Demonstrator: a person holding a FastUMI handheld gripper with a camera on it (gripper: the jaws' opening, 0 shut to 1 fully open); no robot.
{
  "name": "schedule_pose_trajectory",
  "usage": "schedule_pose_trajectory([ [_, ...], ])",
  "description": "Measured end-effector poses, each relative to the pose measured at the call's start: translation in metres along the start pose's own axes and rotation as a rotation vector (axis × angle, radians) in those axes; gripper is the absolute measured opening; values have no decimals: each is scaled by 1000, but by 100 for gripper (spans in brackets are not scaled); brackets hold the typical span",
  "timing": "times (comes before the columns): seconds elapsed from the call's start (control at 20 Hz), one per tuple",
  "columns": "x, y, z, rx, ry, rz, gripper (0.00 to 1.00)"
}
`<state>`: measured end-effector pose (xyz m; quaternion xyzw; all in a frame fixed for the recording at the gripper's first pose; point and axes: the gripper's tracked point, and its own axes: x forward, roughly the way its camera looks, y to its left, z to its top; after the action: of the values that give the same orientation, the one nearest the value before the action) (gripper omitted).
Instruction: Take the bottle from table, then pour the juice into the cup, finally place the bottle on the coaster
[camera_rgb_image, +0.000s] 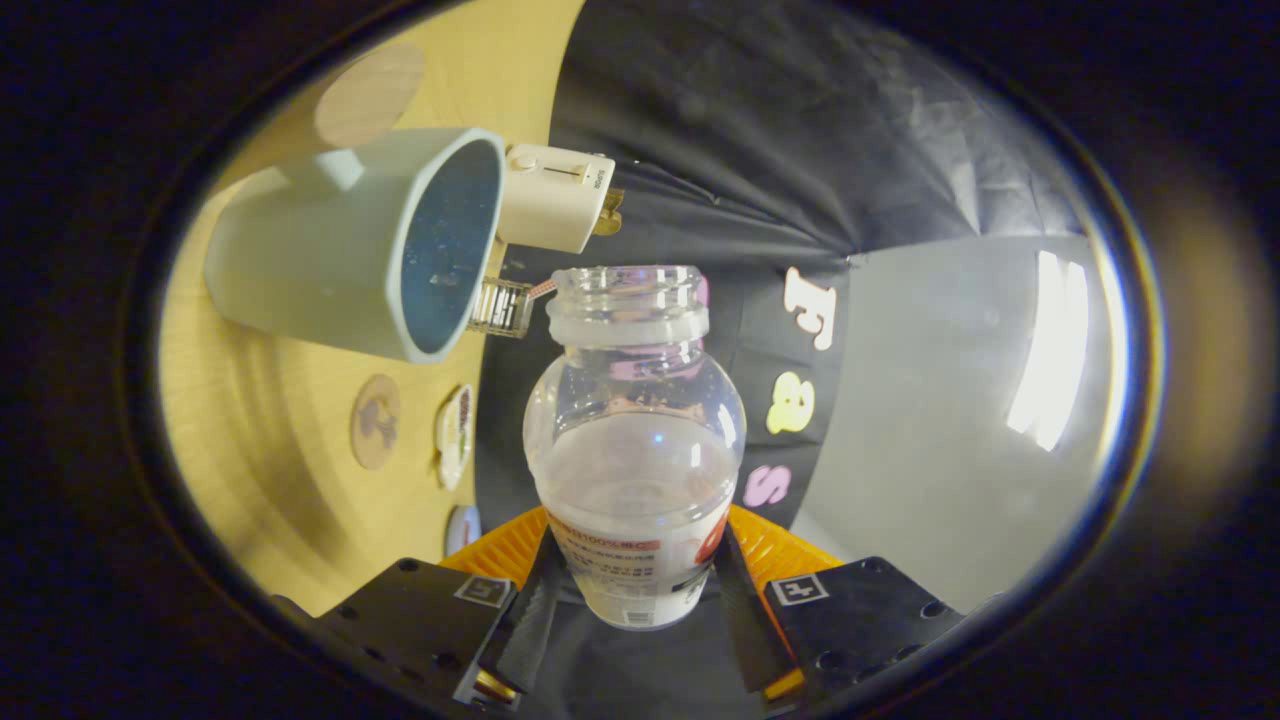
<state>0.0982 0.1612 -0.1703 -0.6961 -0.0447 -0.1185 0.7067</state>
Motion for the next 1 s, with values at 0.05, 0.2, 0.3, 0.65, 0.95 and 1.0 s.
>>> schedule_pose_trajectory([
  [0.05, 0, 12, -5, 91, 29, 64, 79],
  [0.2, -1, 45, -10, 440, 116, 274, 79],
  [0.3, -3, 55, -8, 682, 168, 389, 79],
  [0.65, 25, 59, 7, 1262, 208, 617, 79],
  [0.95, 60, 46, 14, 1412, 191, 625, 79],
  [1.0, 69, 45, 15, 1420, 180, 615, 79],
])
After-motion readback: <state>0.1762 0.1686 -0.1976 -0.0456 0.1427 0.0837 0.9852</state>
